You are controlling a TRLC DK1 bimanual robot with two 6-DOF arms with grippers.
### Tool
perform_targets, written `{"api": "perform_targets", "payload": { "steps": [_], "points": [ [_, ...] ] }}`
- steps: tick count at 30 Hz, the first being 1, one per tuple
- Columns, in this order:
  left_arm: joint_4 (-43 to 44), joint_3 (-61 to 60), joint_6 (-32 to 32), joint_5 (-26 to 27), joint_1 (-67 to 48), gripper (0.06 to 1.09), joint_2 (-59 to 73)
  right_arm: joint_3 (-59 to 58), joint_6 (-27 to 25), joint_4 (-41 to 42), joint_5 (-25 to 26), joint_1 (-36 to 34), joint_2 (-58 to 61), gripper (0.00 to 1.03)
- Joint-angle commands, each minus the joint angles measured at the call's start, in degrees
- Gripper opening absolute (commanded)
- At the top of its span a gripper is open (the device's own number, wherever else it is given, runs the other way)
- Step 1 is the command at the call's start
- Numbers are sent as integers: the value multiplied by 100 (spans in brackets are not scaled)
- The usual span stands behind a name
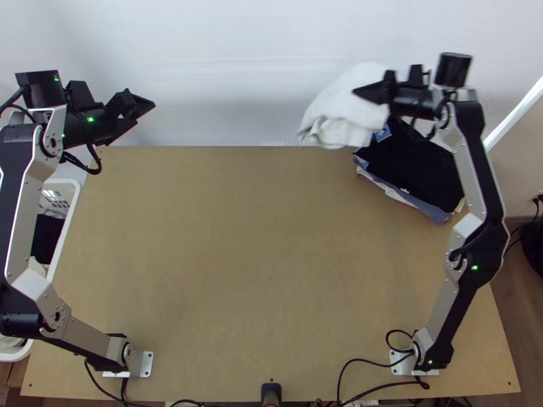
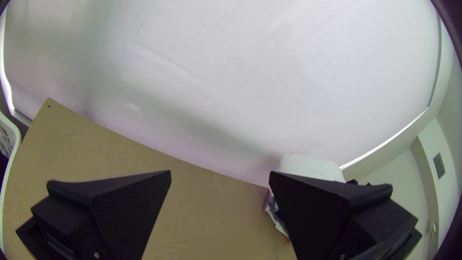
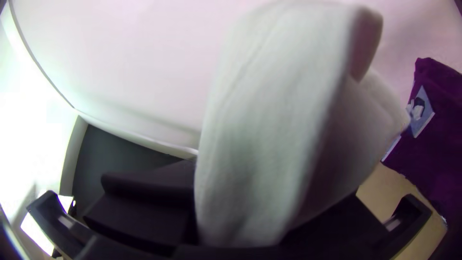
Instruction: Fold the t-shirt
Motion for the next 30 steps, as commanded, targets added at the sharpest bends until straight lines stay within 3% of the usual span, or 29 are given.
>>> {"api": "perform_targets", "payload": {
  "steps": [1,11,20,25,30],
  "points": [
    [-34,-115,90,-13,58,105,-200,197,439,441,-204,-410,-132,3],
    [-34,-97,125,-13,75,105,-191,197,808,1021,-678,-1315,105,3],
    [-25,-62,108,-13,58,105,-156,171,773,942,-1039,-1438,466,3],
    [-25,-54,99,-13,67,105,-200,-119,105,459,-1004,-1517,756,3],
    [-25,-54,99,-5,128,105,-261,-181,-1090,-710,-626,-1772,764,3]
  ]
}}
